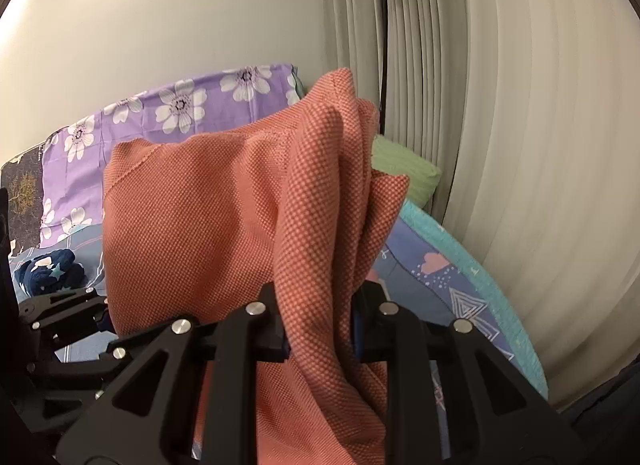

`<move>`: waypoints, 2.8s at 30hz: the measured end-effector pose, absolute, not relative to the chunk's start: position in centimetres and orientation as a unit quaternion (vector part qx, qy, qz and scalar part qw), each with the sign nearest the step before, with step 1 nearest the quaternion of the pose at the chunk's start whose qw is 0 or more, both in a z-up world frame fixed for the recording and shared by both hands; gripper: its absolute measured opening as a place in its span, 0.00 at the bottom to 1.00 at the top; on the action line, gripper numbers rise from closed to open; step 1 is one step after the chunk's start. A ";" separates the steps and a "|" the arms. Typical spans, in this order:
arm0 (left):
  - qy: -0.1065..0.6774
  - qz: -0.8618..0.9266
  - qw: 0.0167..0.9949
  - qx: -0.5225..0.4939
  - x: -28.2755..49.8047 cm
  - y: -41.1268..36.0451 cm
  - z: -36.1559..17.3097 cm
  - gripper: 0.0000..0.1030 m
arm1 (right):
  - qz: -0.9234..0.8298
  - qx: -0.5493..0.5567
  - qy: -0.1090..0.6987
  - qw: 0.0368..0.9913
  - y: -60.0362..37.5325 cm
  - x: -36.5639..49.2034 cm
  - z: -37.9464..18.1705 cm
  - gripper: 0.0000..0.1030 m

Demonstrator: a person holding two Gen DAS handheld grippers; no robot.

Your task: Fold small clothes

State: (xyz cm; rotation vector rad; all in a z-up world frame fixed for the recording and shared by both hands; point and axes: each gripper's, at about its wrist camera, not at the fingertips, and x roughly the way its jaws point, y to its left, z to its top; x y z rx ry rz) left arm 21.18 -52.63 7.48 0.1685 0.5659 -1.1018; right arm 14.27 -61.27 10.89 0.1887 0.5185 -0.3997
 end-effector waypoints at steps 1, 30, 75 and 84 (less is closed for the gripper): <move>0.267 -0.516 0.810 0.080 21.4 -52.7 7.3 0.27 | -0.197 0.091 0.257 0.942 -61.3 14.4 10.7 0.20; 0.337 -0.475 0.789 0.195 22.5 -51.7 -5.0 0.66 | -0.258 0.129 0.391 0.874 -61.2 14.9 -3.8 0.35; 0.176 -0.396 0.897 0.089 2.1 -23.6 2.9 0.99 | -0.313 0.100 0.196 0.924 -36.1 -9.3 4.3 0.98; 0.182 -0.393 0.899 0.068 0.6 -20.6 2.6 0.99 | -0.313 0.097 0.196 0.924 -33.1 -9.6 5.1 0.98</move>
